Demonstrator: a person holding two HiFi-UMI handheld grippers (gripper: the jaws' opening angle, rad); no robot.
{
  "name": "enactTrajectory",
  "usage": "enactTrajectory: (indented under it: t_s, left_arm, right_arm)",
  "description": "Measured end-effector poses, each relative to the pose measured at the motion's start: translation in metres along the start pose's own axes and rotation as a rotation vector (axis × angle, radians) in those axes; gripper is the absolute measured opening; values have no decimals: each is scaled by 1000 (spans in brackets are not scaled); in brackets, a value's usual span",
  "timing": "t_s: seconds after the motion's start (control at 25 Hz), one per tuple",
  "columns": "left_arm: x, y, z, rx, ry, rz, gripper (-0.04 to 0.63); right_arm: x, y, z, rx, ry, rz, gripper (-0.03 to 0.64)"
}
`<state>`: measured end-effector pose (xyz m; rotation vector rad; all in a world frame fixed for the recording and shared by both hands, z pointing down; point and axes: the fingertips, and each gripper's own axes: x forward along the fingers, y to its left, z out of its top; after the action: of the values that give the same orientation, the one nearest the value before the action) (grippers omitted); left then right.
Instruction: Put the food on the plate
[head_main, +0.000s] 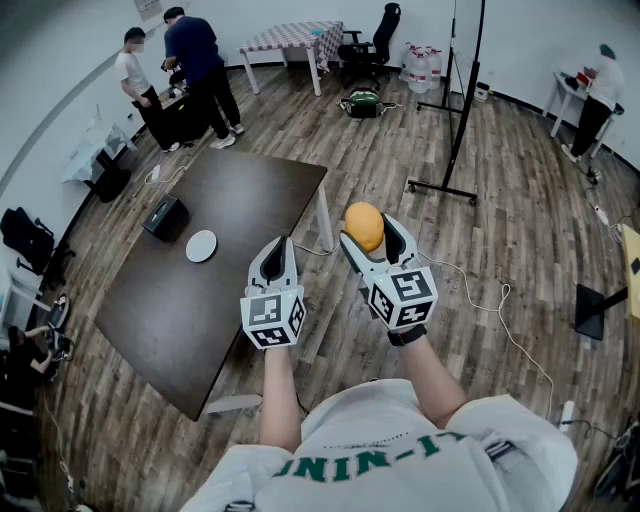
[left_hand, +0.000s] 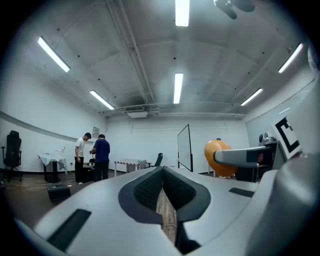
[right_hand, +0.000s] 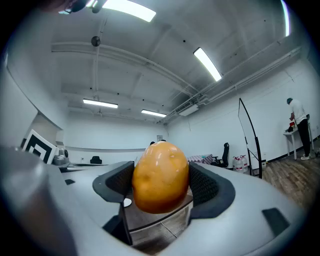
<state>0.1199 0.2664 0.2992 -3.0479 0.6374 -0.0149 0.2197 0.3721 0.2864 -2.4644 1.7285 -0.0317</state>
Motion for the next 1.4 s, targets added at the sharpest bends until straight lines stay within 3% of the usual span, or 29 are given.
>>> enactTrajectory:
  t_s: [0.36,0.72,0.96,1.4]
  left_arm:
    - [7,-23,-30,1,42,77,14]
    - [6,36,-60,-41,81,228,14]
    - [45,111,-58,-44,64,259,14]
    - [78,321,-27,-54,-1,409,14]
  right_arm:
    - [-7,-32,-29,79,48,89,351]
    - [46,2,-64,118,119,238,351]
    - [129,32,-71,109,124,298,351]
    - [323,145,-68,78,147,443,353]
